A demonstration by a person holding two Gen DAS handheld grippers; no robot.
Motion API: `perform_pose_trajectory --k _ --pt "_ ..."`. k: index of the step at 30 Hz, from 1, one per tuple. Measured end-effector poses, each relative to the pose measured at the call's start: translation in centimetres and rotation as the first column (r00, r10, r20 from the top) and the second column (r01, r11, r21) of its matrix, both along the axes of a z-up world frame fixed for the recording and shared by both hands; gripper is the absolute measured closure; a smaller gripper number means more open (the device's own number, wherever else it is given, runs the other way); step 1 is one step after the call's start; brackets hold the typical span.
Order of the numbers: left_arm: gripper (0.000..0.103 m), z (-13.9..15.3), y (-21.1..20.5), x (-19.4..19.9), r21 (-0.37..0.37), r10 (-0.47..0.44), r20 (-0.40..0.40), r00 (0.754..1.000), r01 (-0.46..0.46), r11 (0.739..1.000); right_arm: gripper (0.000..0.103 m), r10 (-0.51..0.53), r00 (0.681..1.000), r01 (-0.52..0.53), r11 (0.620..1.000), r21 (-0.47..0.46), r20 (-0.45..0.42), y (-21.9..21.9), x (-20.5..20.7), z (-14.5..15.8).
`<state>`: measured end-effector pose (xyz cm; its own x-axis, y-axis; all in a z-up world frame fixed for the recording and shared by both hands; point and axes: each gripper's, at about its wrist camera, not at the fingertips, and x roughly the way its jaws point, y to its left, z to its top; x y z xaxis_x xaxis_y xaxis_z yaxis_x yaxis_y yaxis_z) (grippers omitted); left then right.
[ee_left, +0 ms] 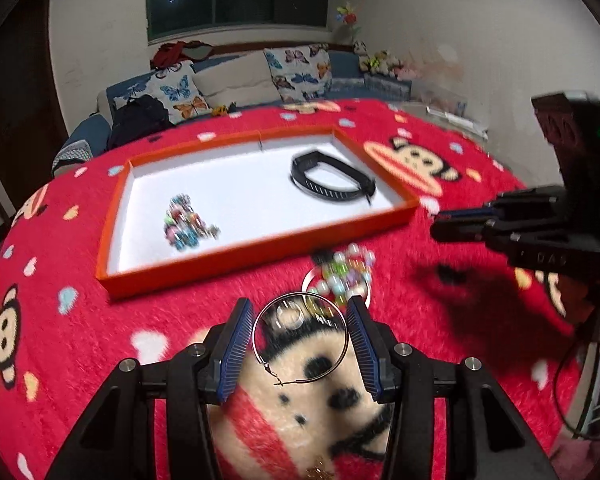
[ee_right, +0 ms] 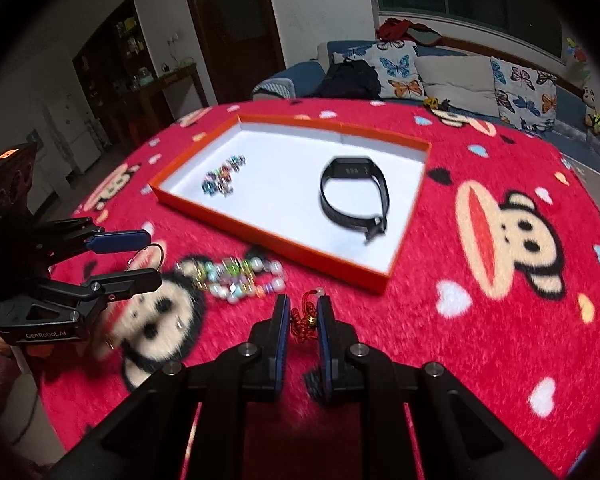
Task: Organize jewelry
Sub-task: 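Place a silver hoop with the left tool while the right tool places the red charm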
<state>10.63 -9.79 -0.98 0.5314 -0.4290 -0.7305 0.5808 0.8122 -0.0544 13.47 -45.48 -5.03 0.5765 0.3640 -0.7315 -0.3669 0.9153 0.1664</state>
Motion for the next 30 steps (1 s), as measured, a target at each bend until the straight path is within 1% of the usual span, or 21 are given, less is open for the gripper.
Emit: perform_pose_trajectory --k 5,8,12,16,21,26,30 --pt "0.052 1.9 0.9 2.7 -0.031 0.047 0.030 0.998 -0.046 0.998 0.087 0.000 1.000 0.000 1.000 0.025 0.024 0.6 1.7 1.1" --pt "0.052 2.4 1.4 5.0 -0.039 0.077 0.033 0.996 -0.076 0.996 0.087 -0.001 0.999 0.000 1.000 0.027 0.032 1.0 2.7 1.3" --pt "0.052 2.4 1.9 7.8 -0.035 0.112 0.032 0.993 -0.111 0.993 0.087 -0.003 0.999 0.002 1.000 0.030 0.032 1.4 4.2 1.2" --pt "0.052 1.6 2.6 10.6 -0.022 0.149 0.020 0.989 -0.149 0.989 0.087 0.005 1.000 -0.005 0.999 0.032 0.021 1.9 5.7 0.8" --pt "0.052 -0.1 3.6 13.7 -0.004 0.186 -0.013 0.982 -0.186 0.982 0.087 0.018 1.000 -0.019 0.999 0.034 0.005 2.8 7.0 0.1" --pt "0.052 -1.8 4.1 15.5 0.018 0.199 -0.043 0.979 -0.198 0.980 0.087 0.043 0.999 -0.042 0.999 0.028 -0.022 3.9 7.9 -0.8" --pt "0.052 -3.0 4.1 16.1 0.047 0.202 -0.059 0.978 -0.199 0.979 0.087 0.056 0.998 -0.056 0.998 0.012 -0.034 4.5 8.1 -1.3"
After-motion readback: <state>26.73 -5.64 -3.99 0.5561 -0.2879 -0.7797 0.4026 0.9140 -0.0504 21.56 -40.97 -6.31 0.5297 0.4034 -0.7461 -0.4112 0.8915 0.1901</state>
